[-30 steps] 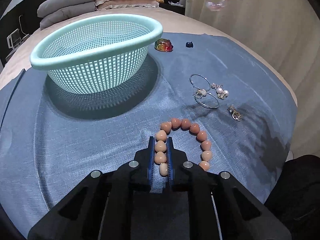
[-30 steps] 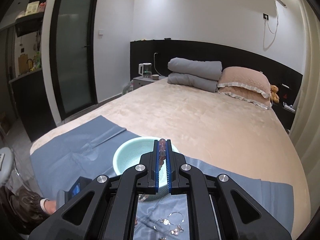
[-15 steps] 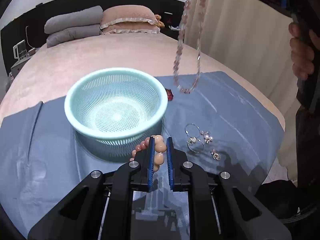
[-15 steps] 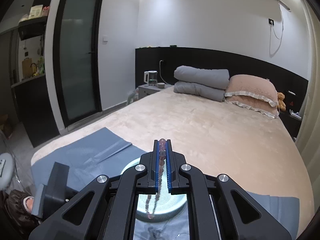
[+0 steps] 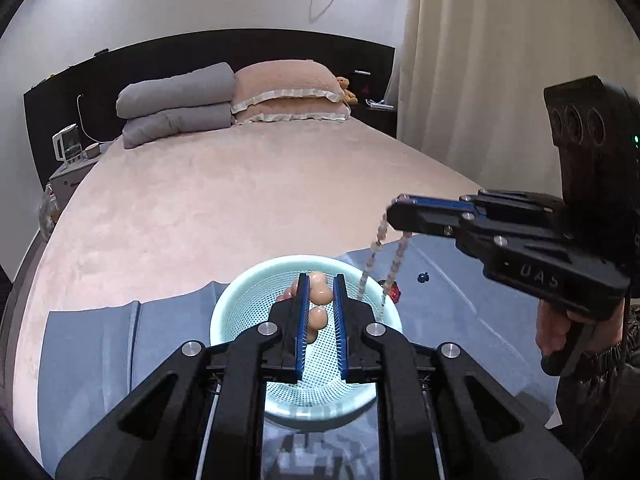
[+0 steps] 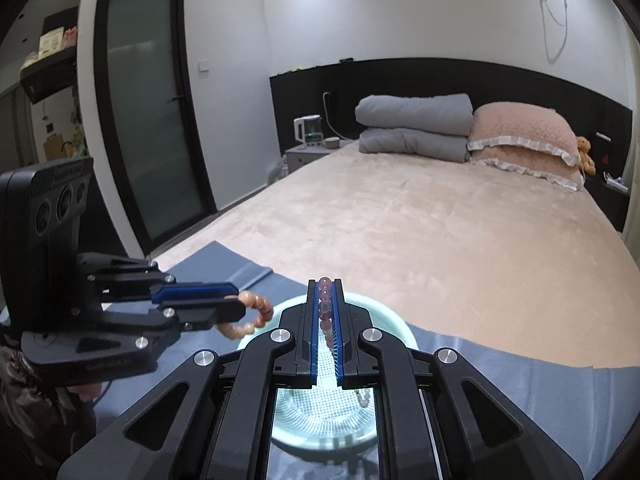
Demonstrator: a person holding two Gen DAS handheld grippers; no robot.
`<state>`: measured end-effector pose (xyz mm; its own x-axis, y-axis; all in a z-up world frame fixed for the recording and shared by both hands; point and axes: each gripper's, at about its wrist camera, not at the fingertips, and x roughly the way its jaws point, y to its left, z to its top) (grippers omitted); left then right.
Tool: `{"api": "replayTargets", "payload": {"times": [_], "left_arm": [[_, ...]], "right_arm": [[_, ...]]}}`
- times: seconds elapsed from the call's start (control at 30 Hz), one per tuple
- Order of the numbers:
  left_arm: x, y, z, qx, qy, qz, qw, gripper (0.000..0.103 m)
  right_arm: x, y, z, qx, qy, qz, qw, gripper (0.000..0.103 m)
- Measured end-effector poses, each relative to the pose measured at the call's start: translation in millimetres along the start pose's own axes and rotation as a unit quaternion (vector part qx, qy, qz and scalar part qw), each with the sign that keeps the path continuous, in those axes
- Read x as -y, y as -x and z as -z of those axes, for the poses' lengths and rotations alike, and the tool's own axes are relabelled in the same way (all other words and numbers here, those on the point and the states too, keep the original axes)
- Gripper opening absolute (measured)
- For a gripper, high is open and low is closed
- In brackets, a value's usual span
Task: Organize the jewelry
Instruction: 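Carry bracelet with left tool into basket while right tool drops necklace there, then grasp a pearl hoop earring with right tool while left tool grasps a hoop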
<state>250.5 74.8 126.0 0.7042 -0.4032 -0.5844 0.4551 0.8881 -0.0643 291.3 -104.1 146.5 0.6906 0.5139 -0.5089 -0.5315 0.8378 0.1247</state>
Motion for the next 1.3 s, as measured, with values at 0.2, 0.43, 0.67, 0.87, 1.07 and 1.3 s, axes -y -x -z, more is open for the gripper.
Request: {"api": "replayTargets", "payload": {"times": [0.2, 0.43, 0.67, 0.87, 1.07, 1.3], "left_arm": [[-19.6, -53.3, 14.6, -0.051, 0.024, 0.003, 0.9984, 0.012], [-30.5, -99.4, 44.3, -0.103, 0.037, 0.012, 0.9939, 0.012], [-37.8, -95.0, 51.1, -0.100, 0.046, -0.003, 0.9939, 0.055], [-28.9, -52.9, 46.3, -0.060, 0.024, -0.002, 0.9979, 0.093], [14.0, -20.8, 59.6, -0.039, -0.057, 0.058, 0.9960, 0.097], [80.0, -26.3, 100.1, -0.047, -0.174, 0.134, 0.9745, 0.097]], "right_arm": [[21.5, -41.0, 27.9, -0.048, -0.018, 0.002, 0.999, 0.006], [38.9, -73.1, 59.5, -0.091, -0.022, 0.021, 0.995, 0.008], [56.8, -65.7, 66.4, -0.099, -0.035, 0.049, 0.993, 0.017], [60.7, -19.5, 68.0, -0.069, -0.018, 0.093, 0.993, 0.069], [60.0, 39.5, 85.7, -0.056, 0.032, 0.123, 0.990, 0.088], [69.3, 82.4, 153.5, -0.080, 0.082, 0.074, 0.991, 0.086]]}}
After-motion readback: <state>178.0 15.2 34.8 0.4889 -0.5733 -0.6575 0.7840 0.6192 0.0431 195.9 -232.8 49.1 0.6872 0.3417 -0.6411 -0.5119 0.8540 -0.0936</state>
